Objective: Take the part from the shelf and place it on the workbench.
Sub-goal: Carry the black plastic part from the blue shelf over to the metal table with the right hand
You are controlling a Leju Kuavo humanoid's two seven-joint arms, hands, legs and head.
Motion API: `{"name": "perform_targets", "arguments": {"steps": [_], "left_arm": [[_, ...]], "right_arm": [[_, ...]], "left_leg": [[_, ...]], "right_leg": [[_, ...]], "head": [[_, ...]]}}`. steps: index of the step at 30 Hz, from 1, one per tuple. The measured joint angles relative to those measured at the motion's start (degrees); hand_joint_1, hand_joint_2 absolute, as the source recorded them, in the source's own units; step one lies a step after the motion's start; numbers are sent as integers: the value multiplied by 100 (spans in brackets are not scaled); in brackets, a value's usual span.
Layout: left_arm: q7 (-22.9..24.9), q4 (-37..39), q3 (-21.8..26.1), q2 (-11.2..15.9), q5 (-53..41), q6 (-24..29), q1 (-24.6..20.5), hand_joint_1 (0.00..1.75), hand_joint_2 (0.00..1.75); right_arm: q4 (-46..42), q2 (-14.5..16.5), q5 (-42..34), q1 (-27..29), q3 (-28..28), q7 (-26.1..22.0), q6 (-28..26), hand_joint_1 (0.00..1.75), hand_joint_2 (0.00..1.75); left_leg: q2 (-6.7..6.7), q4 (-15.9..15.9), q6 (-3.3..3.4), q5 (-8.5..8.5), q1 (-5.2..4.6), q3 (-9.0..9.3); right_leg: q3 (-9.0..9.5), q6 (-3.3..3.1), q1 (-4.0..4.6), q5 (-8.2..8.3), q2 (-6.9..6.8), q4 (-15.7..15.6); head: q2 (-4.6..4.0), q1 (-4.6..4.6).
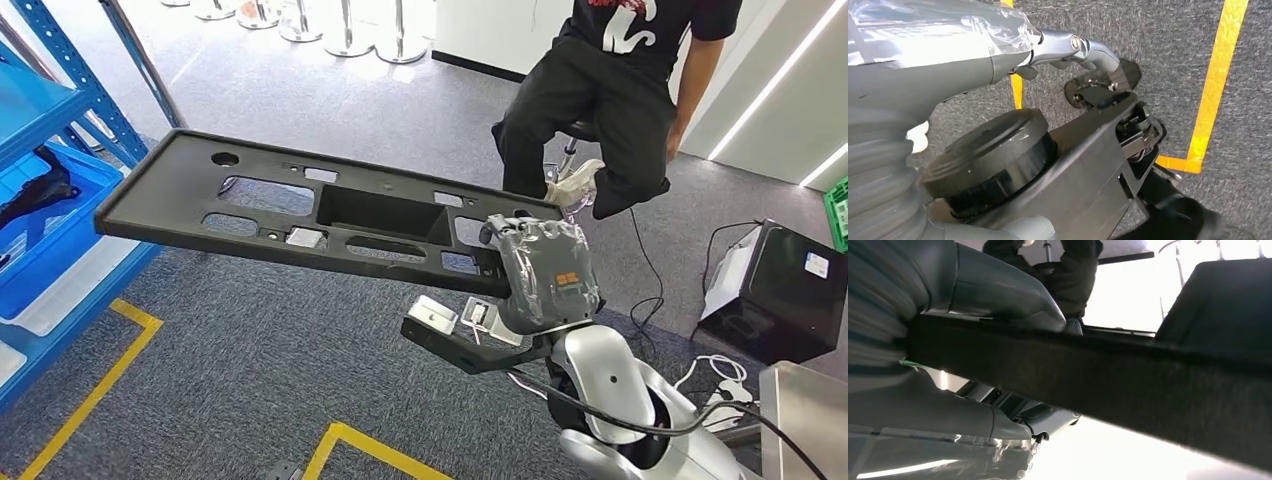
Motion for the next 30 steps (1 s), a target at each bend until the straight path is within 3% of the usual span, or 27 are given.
{"name": "perform_targets", "arguments": {"steps": [1, 2, 5, 7, 10, 12, 14, 15, 16, 17, 18, 19, 21, 24, 26, 28, 30], "left_arm": [[5, 0, 0, 0, -1, -2, 1, 0, 175], [9, 0, 0, 0, -1, -2, 0, 0, 175], [11, 0, 1, -2, 0, -2, -3, 0, 175], [12, 0, 2, -2, 1, -2, 2, 0, 175], [14, 0, 2, -2, -4, -15, 11, 0, 175], [19, 0, 2, -2, -20, -34, 7, 0, 175], [30, 0, 3, -3, -40, -56, 18, 0, 175], [37, 0, 3, -3, -47, -64, 29, 0, 175], [42, 0, 3, -3, -50, -68, 41, 0, 175], [45, 0, 4, -3, -51, -69, 49, 0, 175], [48, 0, 4, -2, -51, -69, 54, 0, 175], [49, 0, 4, -2, -51, -69, 55, 0, 175], [49, 1, 4, -2, -51, -69, 57, 0, 175], [52, 2, 4, -4, -51, -69, 60, 0, 175], [56, 2, 6, -11, -50, -68, 56, 0, 175], [57, 2, 13, -17, -49, -64, 57, 0, 175], [57, 2, 20, -17, -49, -62, 68, 0, 175]], "right_arm": [[-1, -4, -5, 4, -7, 0, -9, 175, 175], [-2, -8, -14, 4, -18, 0, -19, 175, 175], [-17, -15, -51, -10, -47, 0, -50, 175, 175], [-26, -15, -70, -21, -69, 0, -97, 175, 175], [-34, -26, -75, -25, -115, 0, -154, 175, 175], [-42, -34, -63, -24, -132, 0, -173, 175, 175], [-44, -37, -52, -16, -133, 0, -184, 175, 175], [-44, -37, -50, -11, -133, 0, -185, 175, 175], [-44, -37, -50, -8, -133, 0, -186, 175, 175], [-44, -37, -51, -7, -133, 0, -186, 175, 175], [-44, -37, -51, -6, -133, 0, -186, 175, 175], [-44, -37, -51, -6, -133, 0, -186, 175, 175], [-44, -37, -52, -6, -134, 0, -186, 175, 175], [-44, -37, -60, 1, -135, 0, -190, 175, 175], [-44, -42, -73, 3, -141, 0, -192, 175, 175], [-44, -47, -90, 4, -149, 0, -206, 175, 175], [-44, -48, -108, 11, -155, 0, -220, 175, 175]], "left_leg": [[33, 3, -3, -3, 0, 2], [62, 6, -10, -10, 4, 6], [130, 30, -70, -50, -1, 28], [164, 42, -128, -65, -24, 31], [191, 56, -225, -98, -14, 46], [115, 391, -266, -334, 3, -68], [28, 1118, -277, -721, 7, -383], [12, 1461, -279, -851, 7, -544], [3, 1650, -277, -876, 5, -639], [-2, 1648, -270, -799, 5, -647], [-12, 1407, -255, -615, 5, -547], [-46, 1027, -233, -390, 6, -385], [-160, 338, -186, -97, 7, -109], [-191, 109, -135, -58, -14, -50], [-136, 56, -70, -21, -3, -29], [-71, 14, -15, 4, 8, -12], [-10, 12, 5, 1, 2, -12]], "right_leg": [[-60, 19, -15, 4, -16, 124], [-8, 33, -27, 115, -34, 23], [524, 30, -34, 596, -171, -1037], [677, -34, 1, 654, -210, -1376], [679, -157, 25, 667, -121, -1414], [698, -242, 9, 691, -85, -1455], [702, -295, 19, 690, -42, -1459], [702, -305, 28, 687, -10, -1454], [702, -310, 35, 685, 28, -1448], [703, -310, 40, 683, 69, -1440], [706, -308, 41, 680, 113, -1429], [707, -303, 40, 674, 156, -1417], [684, -268, 53, 660, 231, -1379], [642, -175, 33, 674, 310, -1369], [611, -109, 20, 615, 249, -1292], [407, -60, 7, 342, 95, -829], [63, -20, -9, 22, 7, -107]], "head": [[0, 22], [0, 45], [0, 123], [0, 133], [0, 80], [0, 26], [0, -61], [0, -93], [0, -116], [0, -132], [0, -151], [0, -173], [0, -205], [0, -181], [0, -156], [0, -92], [0, -24]]}}
